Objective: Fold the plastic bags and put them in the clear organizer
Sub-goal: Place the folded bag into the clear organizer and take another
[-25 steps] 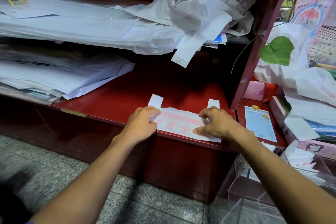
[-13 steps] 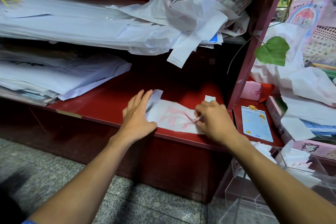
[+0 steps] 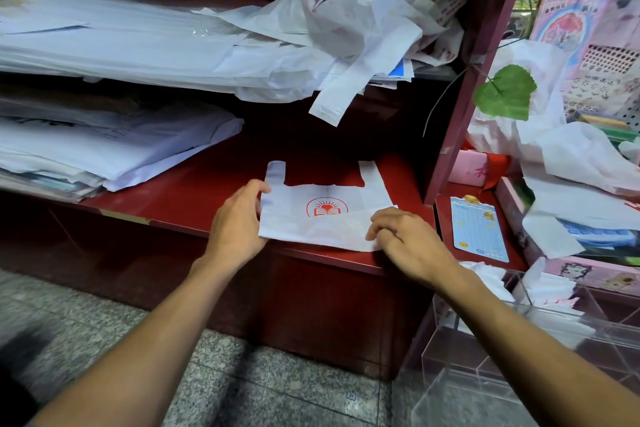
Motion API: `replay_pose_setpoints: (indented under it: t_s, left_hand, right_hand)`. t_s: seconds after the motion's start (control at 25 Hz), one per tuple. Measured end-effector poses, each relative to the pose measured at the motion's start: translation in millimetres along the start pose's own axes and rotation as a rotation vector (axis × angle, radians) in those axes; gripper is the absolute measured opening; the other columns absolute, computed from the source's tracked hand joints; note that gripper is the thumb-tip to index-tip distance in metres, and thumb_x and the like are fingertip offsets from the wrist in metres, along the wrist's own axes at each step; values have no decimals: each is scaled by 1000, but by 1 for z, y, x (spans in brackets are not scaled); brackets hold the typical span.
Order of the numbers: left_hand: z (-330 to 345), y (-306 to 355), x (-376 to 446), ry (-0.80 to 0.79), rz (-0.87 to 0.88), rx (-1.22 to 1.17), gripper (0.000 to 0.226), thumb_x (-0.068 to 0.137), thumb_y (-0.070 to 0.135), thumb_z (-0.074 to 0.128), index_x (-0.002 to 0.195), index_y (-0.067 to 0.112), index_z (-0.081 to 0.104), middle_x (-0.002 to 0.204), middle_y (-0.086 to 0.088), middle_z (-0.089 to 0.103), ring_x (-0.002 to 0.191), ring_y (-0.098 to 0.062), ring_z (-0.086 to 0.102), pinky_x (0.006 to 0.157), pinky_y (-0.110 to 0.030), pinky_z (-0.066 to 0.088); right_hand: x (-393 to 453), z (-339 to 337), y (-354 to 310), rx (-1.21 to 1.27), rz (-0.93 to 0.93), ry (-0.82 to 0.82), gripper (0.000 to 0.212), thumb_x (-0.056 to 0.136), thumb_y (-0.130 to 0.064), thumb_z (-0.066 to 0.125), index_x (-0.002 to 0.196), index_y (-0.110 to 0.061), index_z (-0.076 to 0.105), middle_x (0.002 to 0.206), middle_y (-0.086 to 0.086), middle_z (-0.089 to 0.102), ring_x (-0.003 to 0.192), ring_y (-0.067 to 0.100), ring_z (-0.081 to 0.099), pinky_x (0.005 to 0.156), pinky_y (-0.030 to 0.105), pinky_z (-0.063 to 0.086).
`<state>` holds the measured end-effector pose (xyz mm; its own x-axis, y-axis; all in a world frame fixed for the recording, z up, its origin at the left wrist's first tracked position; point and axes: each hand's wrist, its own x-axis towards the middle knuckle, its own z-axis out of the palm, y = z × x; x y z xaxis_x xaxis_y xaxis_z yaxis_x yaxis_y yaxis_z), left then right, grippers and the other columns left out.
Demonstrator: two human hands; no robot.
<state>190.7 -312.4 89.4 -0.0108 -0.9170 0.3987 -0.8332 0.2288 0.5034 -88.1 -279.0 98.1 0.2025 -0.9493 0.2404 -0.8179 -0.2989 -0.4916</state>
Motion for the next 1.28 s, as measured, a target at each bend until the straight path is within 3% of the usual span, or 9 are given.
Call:
replay_pose_setpoints:
  t_s: [0.08,0.24,0.36,0.52,0.64,0.8,0.96,1.08,1.28]
  left_hand:
    - [-3,-7,-1,-171,-90,-117,52,81,3,66,122,31,54,89,11,64,80,-13,61,67,-28,44]
    - [-9,-15,-5,-113,-169,-243,49,84,-6,46,98,36,65,108,8,69,110,-12,60,103,-36,45]
    - [-12,-16,-9,-81,-144,-293,9,91,35,61,90,42,67,98,16,69,103,-9,60,95,-37,48]
    - [-4,-19,-14,-314,-182,-189,60,60,82,66,113,55,58,116,22,62,120,-11,51,105,-41,42]
    - [0,-16,-12,-297,-255,-175,69,57,92,57,117,57,56,124,17,60,125,-19,49,107,-48,41]
    - [0,5,-8,-102,-281,-435,58,75,38,82,128,39,58,103,13,70,98,2,60,101,-31,47]
    - [-5,26,0,-152,-521,-822,75,81,13,77,146,15,39,97,-5,74,52,-4,60,57,-26,52]
    - [-2,22,3,-205,-681,-987,77,82,10,77,145,3,34,104,-16,70,69,-20,73,48,-20,50]
    - [0,7,3,-119,-533,-764,55,77,-13,70,124,13,61,96,-2,75,90,-13,72,76,-22,54]
  right_hand:
    - [1,-1,3,46,45,84,29,87,-19,48,108,-19,68,118,-2,64,108,22,58,91,34,46]
    - [1,-4,4,-138,221,-102,79,83,-28,68,151,-21,29,151,4,41,130,32,42,107,43,39]
    - [6,-7,3,-30,290,-121,83,79,-33,74,150,-20,33,144,6,49,128,29,44,104,38,41]
    - [7,-10,0,-259,294,-45,54,75,-51,75,122,-27,62,128,2,53,122,26,45,97,39,38]
    - [11,-10,-2,-303,308,-89,61,75,-58,72,127,-31,56,140,-3,46,131,25,37,103,44,30]
    - [20,-12,-4,-245,340,-160,81,74,-56,74,142,-27,41,135,-1,56,125,26,49,104,45,35]
    - [23,-4,1,4,271,-55,30,73,-21,77,102,-20,69,97,-2,68,88,19,61,75,28,49]
    - [23,3,4,106,246,107,13,74,-12,77,70,-19,66,80,-6,66,79,17,60,66,28,44]
    - [18,-9,1,468,-25,252,29,76,-6,78,89,-24,61,88,-1,65,73,15,57,67,29,44]
